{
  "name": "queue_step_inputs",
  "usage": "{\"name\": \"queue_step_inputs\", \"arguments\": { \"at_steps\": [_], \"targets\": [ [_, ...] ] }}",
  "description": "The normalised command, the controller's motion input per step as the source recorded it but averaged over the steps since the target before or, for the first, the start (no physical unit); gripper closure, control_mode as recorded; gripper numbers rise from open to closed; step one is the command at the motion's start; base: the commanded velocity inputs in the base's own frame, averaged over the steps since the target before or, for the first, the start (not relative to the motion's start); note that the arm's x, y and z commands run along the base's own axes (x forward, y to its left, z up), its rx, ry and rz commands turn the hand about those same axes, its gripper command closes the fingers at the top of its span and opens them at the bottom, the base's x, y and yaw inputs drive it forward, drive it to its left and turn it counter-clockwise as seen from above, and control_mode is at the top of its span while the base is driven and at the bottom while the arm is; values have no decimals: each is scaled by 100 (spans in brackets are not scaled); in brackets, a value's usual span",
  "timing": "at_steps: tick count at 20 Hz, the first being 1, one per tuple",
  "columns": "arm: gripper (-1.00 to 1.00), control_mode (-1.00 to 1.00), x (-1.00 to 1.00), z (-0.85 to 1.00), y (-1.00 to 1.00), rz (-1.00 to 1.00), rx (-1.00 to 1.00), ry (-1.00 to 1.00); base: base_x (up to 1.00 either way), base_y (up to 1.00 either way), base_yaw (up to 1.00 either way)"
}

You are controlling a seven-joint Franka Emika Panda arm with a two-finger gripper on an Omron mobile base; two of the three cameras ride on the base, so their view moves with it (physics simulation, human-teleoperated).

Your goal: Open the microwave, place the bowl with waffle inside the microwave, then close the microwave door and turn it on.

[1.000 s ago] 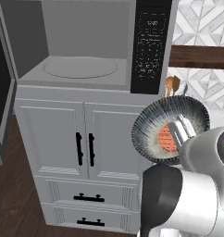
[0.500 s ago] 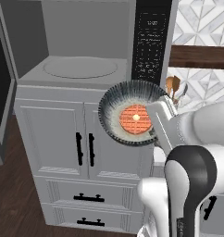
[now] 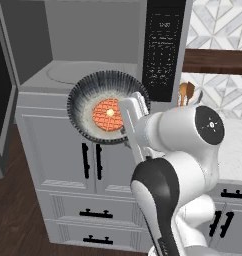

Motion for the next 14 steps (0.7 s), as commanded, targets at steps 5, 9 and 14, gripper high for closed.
{"name": "queue_step_inputs", "arguments": {
  "at_steps": [5, 9, 14],
  "targets": [
    [100, -100, 48, 34, 37, -21, 22, -14, 0, 0, 0],
    [100, -100, 79, 39, 1, -29, 12, 8, 0, 0, 0],
    [100, -100, 69, 44, 11, -21, 0, 22, 0, 0, 0]
  ]
}}
